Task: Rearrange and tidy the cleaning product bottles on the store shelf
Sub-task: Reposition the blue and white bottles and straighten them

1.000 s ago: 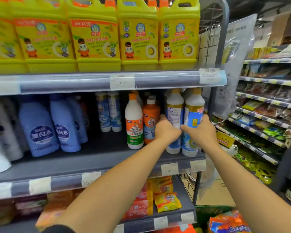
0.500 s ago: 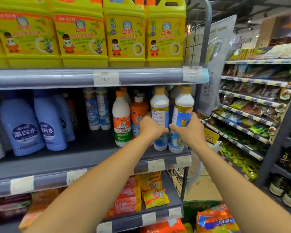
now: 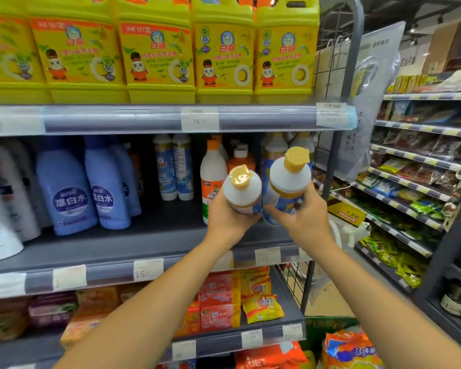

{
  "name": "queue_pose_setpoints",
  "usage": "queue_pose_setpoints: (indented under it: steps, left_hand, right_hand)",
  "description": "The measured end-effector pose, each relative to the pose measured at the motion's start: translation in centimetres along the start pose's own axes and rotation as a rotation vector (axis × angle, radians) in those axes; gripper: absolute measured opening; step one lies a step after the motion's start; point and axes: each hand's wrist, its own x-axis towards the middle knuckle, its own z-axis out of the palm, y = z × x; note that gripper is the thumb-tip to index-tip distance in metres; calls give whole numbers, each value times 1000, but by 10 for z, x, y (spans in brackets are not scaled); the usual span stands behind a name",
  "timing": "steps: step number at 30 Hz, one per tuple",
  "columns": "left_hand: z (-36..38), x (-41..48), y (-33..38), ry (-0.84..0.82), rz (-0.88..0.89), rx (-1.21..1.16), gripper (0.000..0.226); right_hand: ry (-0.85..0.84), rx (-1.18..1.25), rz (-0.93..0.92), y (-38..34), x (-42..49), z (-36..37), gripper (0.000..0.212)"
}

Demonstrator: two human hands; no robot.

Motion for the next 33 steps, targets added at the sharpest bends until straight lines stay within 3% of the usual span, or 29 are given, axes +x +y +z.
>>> queue_pose_setpoints:
  steps: [8,14,19,27,33]
  left_hand:
    - [-110,-4,-17,156,-54,38,66]
    - [-182,3,-28,240,-86,105,66]
    - [-223,-1,-39,336,-80,281,64]
    - [-252,8,-51,273,-57,283,44]
    - [-260,22,-49,146,-20,299,69]
  right_hand:
    - [-111,123,-44,-42,-11,85,56]
    - [-212,180,-3,-57,-10,158,70]
    - [-265,123,47,-52,-8,201,67]
    - [-348,-197,9,-61,22,243,55]
    - [-328,-282,87,-55,42,262,50]
